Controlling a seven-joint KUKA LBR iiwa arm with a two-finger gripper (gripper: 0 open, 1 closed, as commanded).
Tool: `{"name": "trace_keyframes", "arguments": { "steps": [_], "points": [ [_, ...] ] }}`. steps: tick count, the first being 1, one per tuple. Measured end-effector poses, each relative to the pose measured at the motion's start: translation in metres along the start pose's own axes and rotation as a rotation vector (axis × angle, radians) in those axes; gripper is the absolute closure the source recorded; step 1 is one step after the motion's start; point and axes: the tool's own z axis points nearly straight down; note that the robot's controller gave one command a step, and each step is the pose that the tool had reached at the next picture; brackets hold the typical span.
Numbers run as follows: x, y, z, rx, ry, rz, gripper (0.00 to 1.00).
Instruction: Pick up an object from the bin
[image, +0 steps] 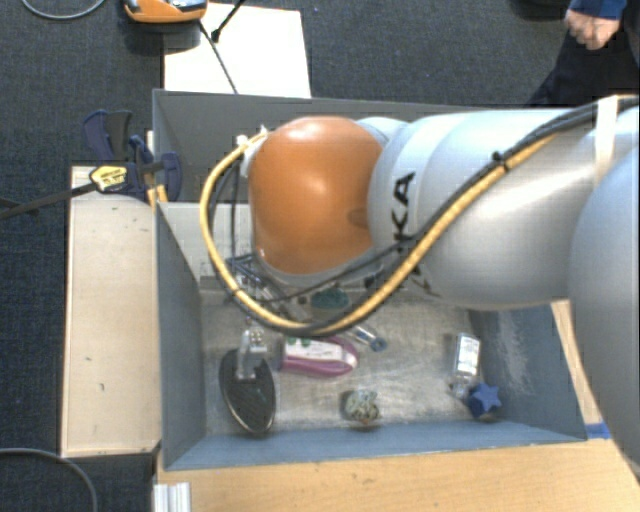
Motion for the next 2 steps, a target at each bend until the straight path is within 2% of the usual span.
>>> {"name": "trace_keyframes", "arguments": {
  "steps": [1,2],
  "points": [
    [0.024,-0.002,0.134,0.001,-0.001,-0.19,0.0],
    [0.008,-0.069,0.154,-0.008,-0.011,0.121,0.0]
  ]
}}
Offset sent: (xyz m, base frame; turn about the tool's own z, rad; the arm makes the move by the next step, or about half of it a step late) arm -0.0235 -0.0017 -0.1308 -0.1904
